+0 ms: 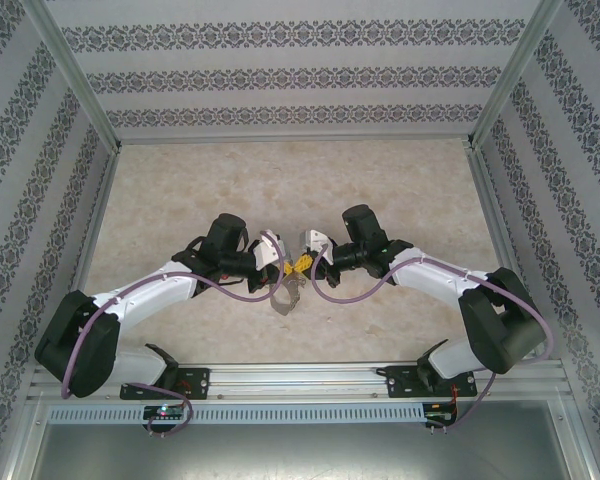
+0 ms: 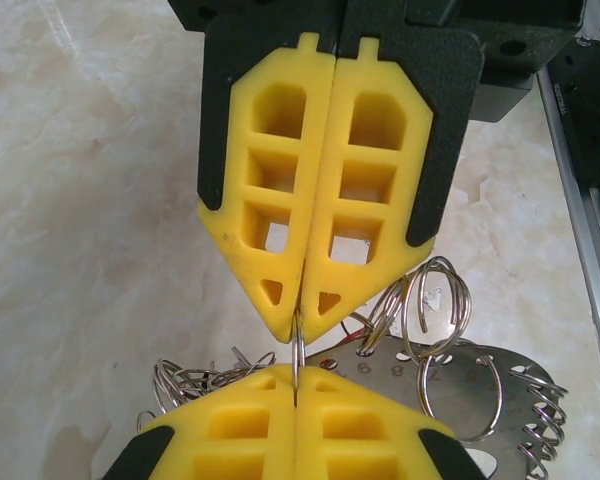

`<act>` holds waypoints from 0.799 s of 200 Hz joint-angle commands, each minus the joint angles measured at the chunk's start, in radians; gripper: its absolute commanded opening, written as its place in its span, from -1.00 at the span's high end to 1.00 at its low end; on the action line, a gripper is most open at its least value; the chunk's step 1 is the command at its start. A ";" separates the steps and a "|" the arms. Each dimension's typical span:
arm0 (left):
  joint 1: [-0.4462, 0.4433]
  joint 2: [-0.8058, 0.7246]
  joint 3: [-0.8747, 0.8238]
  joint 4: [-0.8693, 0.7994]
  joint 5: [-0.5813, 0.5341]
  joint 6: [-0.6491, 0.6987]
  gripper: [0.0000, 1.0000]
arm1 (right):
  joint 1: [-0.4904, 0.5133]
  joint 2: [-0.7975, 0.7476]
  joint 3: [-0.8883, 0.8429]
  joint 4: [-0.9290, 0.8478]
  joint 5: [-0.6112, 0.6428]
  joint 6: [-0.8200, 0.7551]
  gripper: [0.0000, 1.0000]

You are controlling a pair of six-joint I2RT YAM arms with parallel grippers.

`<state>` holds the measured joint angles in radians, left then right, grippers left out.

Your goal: Put the keys on the keyring

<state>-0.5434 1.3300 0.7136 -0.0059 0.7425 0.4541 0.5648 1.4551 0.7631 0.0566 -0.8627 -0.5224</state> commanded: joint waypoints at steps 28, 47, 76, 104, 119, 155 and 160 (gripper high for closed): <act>-0.013 0.003 -0.003 0.011 -0.005 0.009 0.70 | -0.003 -0.010 0.002 0.061 -0.061 0.021 1.00; -0.012 0.008 0.003 0.005 -0.002 0.013 0.70 | -0.005 -0.011 0.004 0.061 -0.066 0.024 1.00; -0.013 0.008 0.009 0.009 -0.001 0.012 0.83 | -0.004 -0.009 0.006 0.058 -0.065 0.025 1.00; -0.012 0.007 0.008 0.023 -0.008 0.000 1.00 | -0.003 -0.008 0.010 0.037 -0.055 0.017 1.00; -0.013 0.005 0.008 0.026 -0.013 -0.003 1.00 | -0.003 -0.006 0.010 0.032 -0.047 0.022 0.96; 0.004 0.004 0.018 0.032 -0.064 -0.033 1.00 | -0.012 -0.028 0.005 0.036 0.000 0.045 0.44; 0.011 0.008 0.022 0.032 -0.068 -0.040 1.00 | -0.015 -0.034 0.005 0.037 0.009 0.050 0.42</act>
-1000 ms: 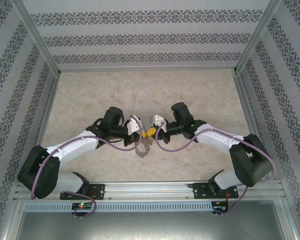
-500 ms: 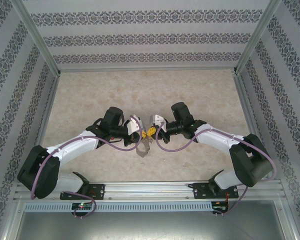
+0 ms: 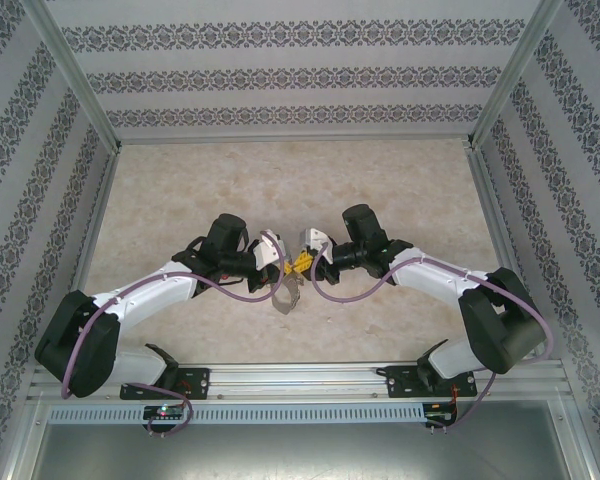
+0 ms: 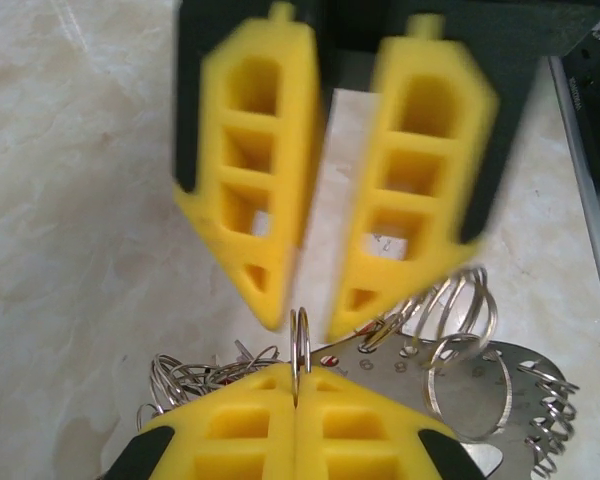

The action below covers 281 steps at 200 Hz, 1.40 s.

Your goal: Put the keys on the keyring

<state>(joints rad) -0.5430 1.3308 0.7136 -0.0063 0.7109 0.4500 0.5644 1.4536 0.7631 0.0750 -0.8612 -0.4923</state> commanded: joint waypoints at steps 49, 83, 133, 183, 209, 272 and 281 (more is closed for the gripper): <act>0.121 0.095 0.131 0.070 -0.008 -0.063 1.00 | -0.052 -0.113 0.008 0.047 0.154 0.172 0.41; 0.211 0.177 0.261 0.062 -0.003 -0.069 1.00 | 0.016 -0.161 -0.004 0.027 0.190 0.221 0.49; 0.334 0.281 0.422 0.028 -0.011 -0.073 1.00 | 0.219 -0.037 0.032 0.082 0.299 0.310 0.53; 0.396 0.358 0.516 0.034 -0.033 -0.109 1.00 | 0.358 0.366 0.336 0.090 0.490 0.476 0.53; 0.425 0.376 0.552 0.029 -0.058 -0.130 1.00 | 0.382 0.525 0.502 0.059 0.607 0.578 0.42; 0.465 0.416 0.621 -0.004 -0.067 -0.137 1.00 | 0.408 0.785 0.860 -0.130 0.658 0.648 0.50; 0.466 0.416 0.627 -0.011 -0.068 -0.135 1.00 | 0.412 0.810 0.895 -0.142 0.665 0.652 0.49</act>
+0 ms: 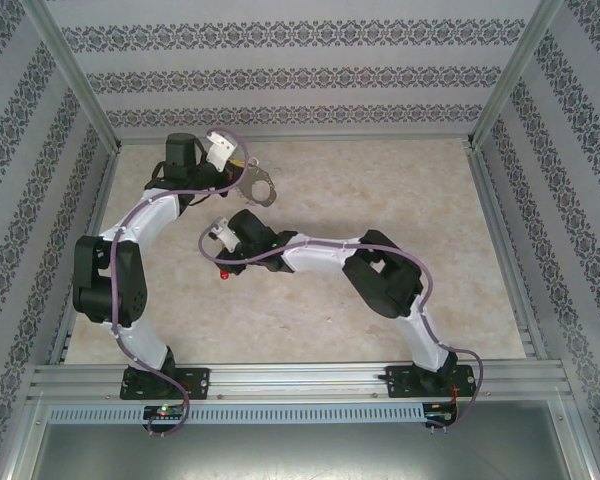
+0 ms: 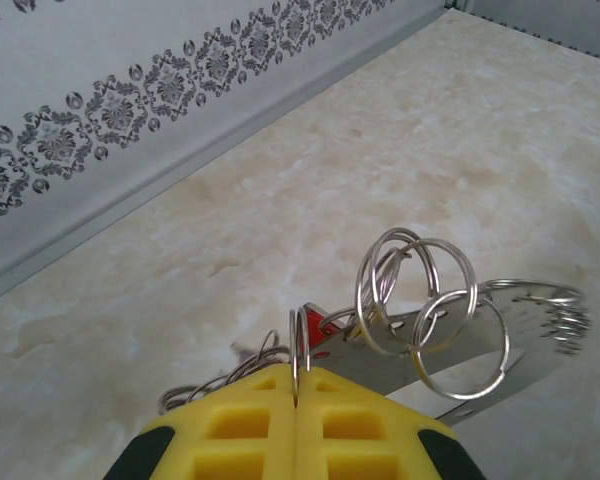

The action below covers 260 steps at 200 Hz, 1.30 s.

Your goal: Put the keys on the keyring

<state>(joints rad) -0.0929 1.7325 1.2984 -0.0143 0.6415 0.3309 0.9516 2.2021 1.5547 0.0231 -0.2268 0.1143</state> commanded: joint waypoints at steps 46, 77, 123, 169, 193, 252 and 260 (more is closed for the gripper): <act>0.028 0.007 0.048 -0.025 -0.001 -0.012 1.00 | 0.047 0.203 0.293 -0.234 0.058 0.023 0.49; 0.028 -0.007 0.045 -0.036 0.003 -0.007 1.00 | 0.050 0.206 0.279 -0.281 0.121 -0.004 0.56; 0.028 -0.050 0.018 -0.065 0.034 0.024 1.00 | 0.037 0.050 0.021 -0.254 0.161 -0.027 0.72; 0.017 -0.135 -0.068 -0.044 0.088 0.032 1.00 | -0.038 -0.260 -0.448 -0.161 0.168 0.073 0.77; -0.011 -0.181 -0.102 -0.078 0.112 0.070 1.00 | -0.100 -0.409 -0.640 -0.163 0.152 0.167 0.79; -0.068 -0.340 -0.231 -0.103 0.058 0.061 1.00 | -0.227 -0.639 -0.810 -0.146 0.076 0.244 0.77; -0.068 -0.356 -0.244 -0.105 0.027 0.053 1.00 | -0.214 -0.629 -0.773 -0.144 0.048 0.228 0.77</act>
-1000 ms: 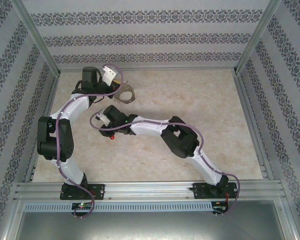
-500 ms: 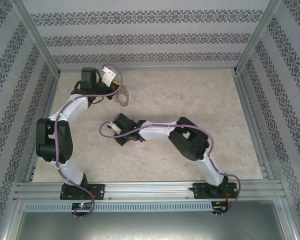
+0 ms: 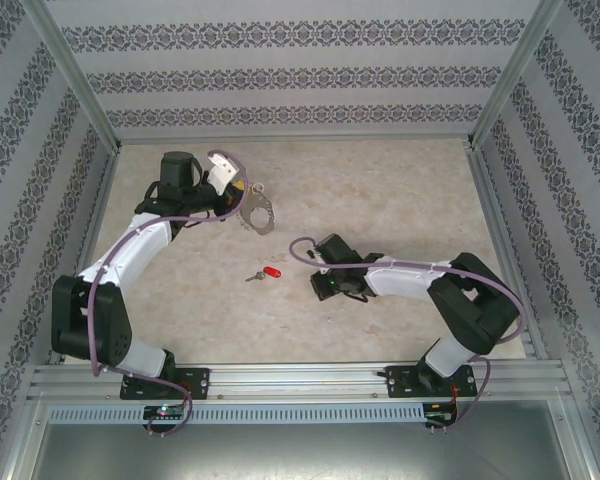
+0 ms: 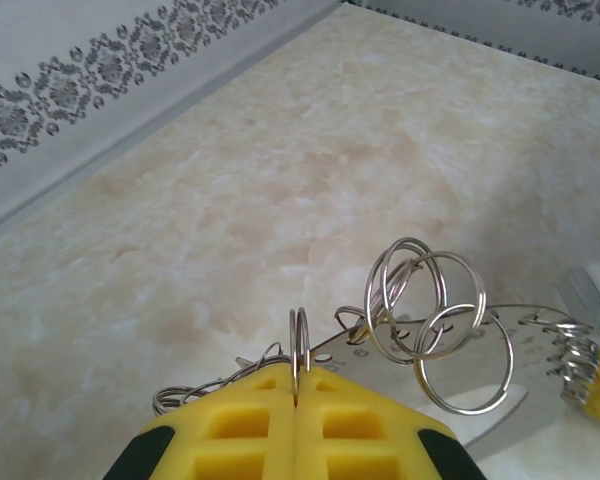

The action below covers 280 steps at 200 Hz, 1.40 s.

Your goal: Put the keys on the keyring

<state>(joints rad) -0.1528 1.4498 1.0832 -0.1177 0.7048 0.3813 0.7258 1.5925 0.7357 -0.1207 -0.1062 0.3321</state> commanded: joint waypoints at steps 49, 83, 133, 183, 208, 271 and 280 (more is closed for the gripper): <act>0.003 -0.102 -0.031 -0.042 -0.234 -0.030 1.00 | 0.105 0.225 0.335 0.116 -0.166 0.029 0.80; 0.040 -0.111 -0.029 -0.057 -0.287 -0.081 1.00 | 0.113 0.345 0.440 0.113 -0.128 0.124 0.70; 0.075 -0.137 -0.055 -0.041 -0.316 -0.099 1.00 | 0.115 0.391 0.484 0.044 -0.141 0.267 0.56; 0.081 -0.147 -0.075 -0.039 -0.365 -0.111 1.00 | 0.115 0.397 0.478 -0.006 -0.068 0.328 0.52; 0.087 -0.152 -0.081 -0.039 -0.400 -0.117 1.00 | 0.118 0.412 0.489 -0.010 -0.090 0.328 0.60; 0.096 -0.161 -0.090 -0.036 -0.414 -0.119 1.00 | 0.123 0.464 0.541 -0.081 -0.069 0.336 0.61; 0.098 -0.163 -0.090 -0.038 -0.413 -0.119 1.00 | 0.127 0.468 0.549 -0.100 -0.055 0.328 0.62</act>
<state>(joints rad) -0.0696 1.3243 0.9966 -0.1764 0.3004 0.2790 0.8406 2.0201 1.2518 -0.1364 -0.2020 0.6540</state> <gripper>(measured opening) 0.057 0.198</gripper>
